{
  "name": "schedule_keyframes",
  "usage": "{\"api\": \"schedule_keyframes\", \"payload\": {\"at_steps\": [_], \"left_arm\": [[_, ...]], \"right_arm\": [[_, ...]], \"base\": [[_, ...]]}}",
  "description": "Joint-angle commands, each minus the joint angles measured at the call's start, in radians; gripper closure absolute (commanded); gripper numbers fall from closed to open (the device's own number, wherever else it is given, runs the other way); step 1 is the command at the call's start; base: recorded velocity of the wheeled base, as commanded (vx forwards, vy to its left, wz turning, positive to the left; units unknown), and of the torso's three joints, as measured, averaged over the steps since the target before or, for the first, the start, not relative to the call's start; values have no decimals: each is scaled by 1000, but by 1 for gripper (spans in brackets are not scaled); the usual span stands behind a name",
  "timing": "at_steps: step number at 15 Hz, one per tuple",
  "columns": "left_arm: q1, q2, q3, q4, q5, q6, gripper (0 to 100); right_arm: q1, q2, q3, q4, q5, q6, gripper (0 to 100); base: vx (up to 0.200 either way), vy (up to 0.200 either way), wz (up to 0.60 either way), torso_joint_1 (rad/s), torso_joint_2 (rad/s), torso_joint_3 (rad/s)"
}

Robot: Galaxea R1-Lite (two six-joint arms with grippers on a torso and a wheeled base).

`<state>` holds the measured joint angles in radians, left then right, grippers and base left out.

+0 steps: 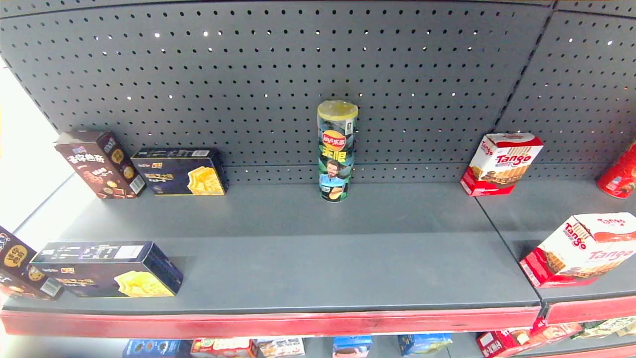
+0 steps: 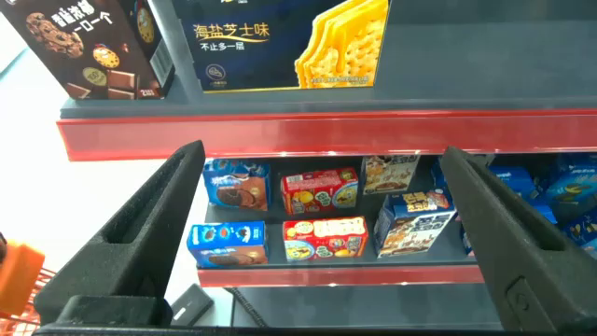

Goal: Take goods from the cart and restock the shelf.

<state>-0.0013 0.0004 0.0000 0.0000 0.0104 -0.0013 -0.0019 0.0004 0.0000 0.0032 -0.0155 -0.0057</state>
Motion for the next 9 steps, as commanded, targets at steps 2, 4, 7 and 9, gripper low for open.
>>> {"api": "schedule_keyframes", "payload": {"at_steps": [2,4,7,9], "left_arm": [[1,0,0,0,0,0,0],[1,0,0,-2,-1,0,0],[0,0,0,0,-1,0,0],[0,0,0,0,-1,0,0]], "right_arm": [[0,0,0,0,0,0,0],[0,0,0,0,0,0,0],[0,0,0,0,-1,3,0],[0,0,0,0,-1,1,0]], "base": [[0,0,0,0,0,0],[0,0,0,0,0,0],[0,0,200,1,-1,-1],[0,0,600,0,2,0]]}}
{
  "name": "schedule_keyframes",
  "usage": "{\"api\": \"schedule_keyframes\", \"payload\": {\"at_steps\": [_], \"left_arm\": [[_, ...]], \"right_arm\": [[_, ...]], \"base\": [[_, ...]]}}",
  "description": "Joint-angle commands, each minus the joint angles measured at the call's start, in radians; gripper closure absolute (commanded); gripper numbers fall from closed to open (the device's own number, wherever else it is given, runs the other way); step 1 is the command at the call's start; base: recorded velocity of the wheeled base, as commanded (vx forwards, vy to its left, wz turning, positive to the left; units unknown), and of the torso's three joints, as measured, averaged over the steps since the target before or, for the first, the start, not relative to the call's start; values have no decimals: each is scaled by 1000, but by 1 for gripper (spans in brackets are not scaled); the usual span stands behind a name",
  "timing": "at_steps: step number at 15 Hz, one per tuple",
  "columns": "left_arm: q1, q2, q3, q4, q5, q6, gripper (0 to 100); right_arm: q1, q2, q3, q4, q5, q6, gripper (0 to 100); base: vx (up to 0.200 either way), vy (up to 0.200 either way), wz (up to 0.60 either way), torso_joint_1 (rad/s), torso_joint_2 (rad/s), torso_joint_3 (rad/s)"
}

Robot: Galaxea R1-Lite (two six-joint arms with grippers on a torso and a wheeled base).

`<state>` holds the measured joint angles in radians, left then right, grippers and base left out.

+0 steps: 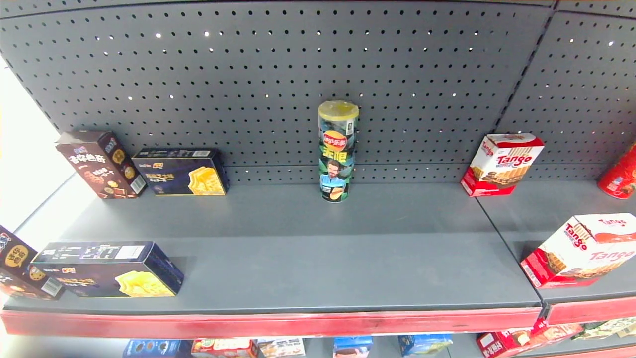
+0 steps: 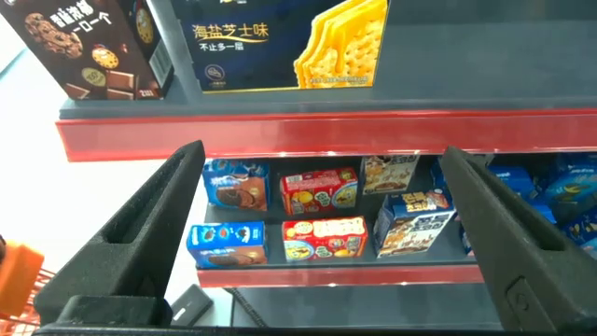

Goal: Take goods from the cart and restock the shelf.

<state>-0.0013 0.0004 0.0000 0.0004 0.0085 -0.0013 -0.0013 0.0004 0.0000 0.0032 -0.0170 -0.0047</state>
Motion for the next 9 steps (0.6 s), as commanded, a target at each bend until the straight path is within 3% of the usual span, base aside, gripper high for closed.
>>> {"api": "schedule_keyframes", "payload": {"at_steps": [1,9], "left_arm": [[0,0,0,0,1,0,0],[0,0,-2,0,1,0,0]], "right_arm": [[0,0,0,0,0,0,0],[0,0,0,0,-1,-1,0]], "base": [[0,0,600,-2,2,2],[0,0,600,3,4,4]]}}
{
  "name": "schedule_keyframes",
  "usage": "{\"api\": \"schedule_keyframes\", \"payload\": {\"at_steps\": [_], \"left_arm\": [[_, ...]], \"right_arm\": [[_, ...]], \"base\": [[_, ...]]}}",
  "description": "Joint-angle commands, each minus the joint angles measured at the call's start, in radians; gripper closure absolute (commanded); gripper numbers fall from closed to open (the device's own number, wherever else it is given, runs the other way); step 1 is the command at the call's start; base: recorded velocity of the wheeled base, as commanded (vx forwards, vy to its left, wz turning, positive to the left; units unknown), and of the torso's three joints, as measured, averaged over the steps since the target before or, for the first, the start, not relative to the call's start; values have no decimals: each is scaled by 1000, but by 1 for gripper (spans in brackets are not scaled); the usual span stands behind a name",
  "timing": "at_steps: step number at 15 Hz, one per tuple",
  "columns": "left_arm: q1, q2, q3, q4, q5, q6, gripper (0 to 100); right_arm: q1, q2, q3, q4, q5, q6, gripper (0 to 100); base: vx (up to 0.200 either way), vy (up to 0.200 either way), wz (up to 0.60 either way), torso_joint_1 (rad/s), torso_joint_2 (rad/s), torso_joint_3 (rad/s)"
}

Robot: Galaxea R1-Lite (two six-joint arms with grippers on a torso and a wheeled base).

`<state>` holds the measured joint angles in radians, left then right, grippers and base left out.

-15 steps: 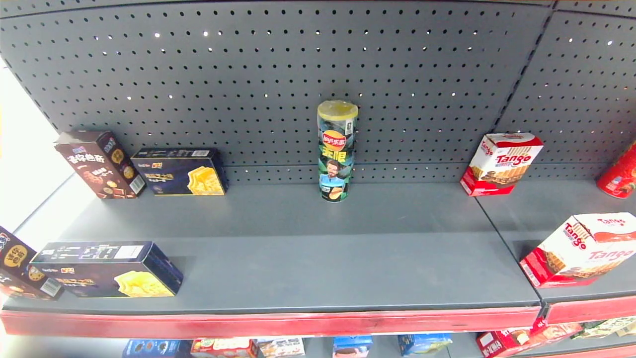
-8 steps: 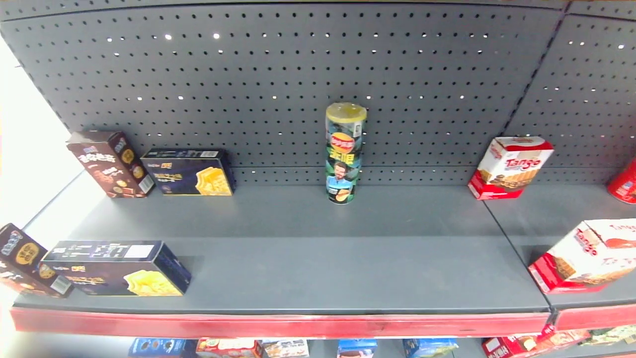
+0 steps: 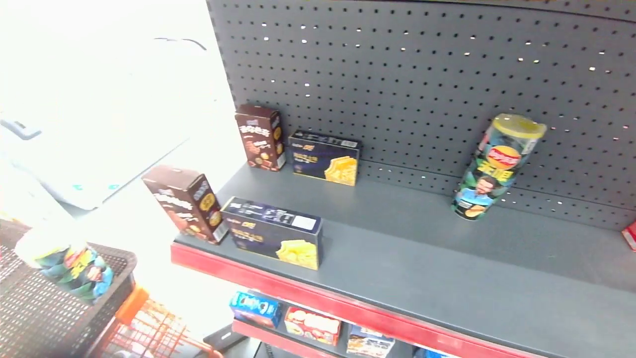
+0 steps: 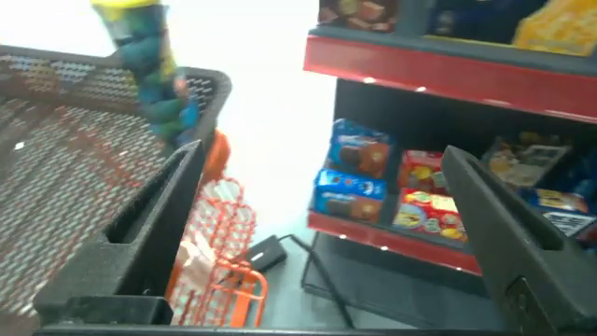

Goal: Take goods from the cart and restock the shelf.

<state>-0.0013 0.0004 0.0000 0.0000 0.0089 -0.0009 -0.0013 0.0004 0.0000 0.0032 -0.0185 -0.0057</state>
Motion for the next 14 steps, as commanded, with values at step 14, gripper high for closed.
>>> {"api": "schedule_keyframes", "payload": {"at_steps": [14], "left_arm": [[0,78,-172,72,17,35,0]], "right_arm": [[0,0,0,0,-1,1,0]], "base": [[0,0,86,0,0,0]]}}
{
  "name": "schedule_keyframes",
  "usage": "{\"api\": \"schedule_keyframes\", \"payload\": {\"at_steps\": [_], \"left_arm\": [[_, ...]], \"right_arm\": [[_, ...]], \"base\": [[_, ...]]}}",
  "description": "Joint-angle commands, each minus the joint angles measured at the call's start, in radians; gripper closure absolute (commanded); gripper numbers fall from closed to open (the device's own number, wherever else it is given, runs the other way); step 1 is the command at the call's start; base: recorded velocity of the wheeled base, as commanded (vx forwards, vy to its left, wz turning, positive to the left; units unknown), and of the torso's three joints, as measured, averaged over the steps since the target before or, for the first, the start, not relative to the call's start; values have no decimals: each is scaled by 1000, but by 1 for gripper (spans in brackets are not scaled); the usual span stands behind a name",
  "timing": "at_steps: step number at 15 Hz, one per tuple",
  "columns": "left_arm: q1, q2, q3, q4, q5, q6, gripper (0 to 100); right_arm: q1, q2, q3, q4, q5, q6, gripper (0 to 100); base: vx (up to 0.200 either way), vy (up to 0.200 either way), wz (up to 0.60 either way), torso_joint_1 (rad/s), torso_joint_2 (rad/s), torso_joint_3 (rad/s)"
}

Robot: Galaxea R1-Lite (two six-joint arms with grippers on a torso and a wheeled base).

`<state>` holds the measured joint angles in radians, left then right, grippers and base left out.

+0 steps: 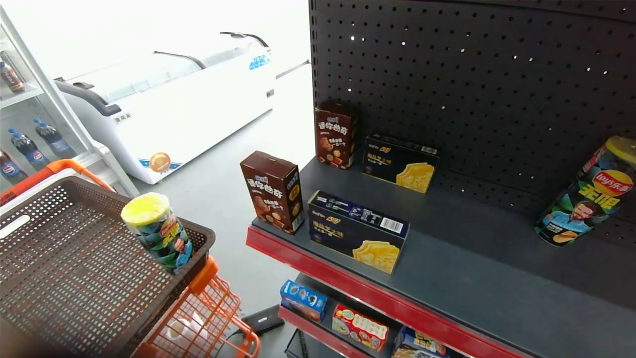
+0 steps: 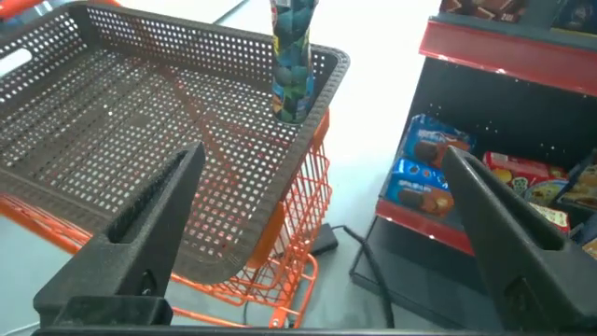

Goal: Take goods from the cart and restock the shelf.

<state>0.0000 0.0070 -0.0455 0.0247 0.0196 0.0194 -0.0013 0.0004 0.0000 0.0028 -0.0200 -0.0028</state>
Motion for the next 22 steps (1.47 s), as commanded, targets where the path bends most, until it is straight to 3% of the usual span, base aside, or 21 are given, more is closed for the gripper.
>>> {"api": "schedule_keyframes", "payload": {"at_steps": [1,4,9,12,16,20,22], "left_arm": [[-6,136,-178,75,16,13,0],[-11,453,-261,24,25,10,0],[-25,921,-267,-342,22,5,0],[-21,1097,-226,-506,74,11,0],[44,1326,-183,-738,82,19,0],[61,1590,-181,-1074,16,22,0],[66,1728,-155,-1307,-6,21,0]], "right_arm": [[0,0,0,0,0,0,0],[0,0,0,0,0,0,0],[0,0,0,0,0,0,0],[0,0,0,0,0,0,0],[0,0,0,0,0,0,0],[0,0,0,0,0,0,0],[0,0,0,0,0,0,0]], "base": [[0,0,0,0,0,0],[0,0,0,0,0,0],[0,0,0,0,0,0],[0,0,0,0,0,0],[0,0,0,0,0,0],[0,0,0,0,0,0],[0,0,0,0,0,0]]}}
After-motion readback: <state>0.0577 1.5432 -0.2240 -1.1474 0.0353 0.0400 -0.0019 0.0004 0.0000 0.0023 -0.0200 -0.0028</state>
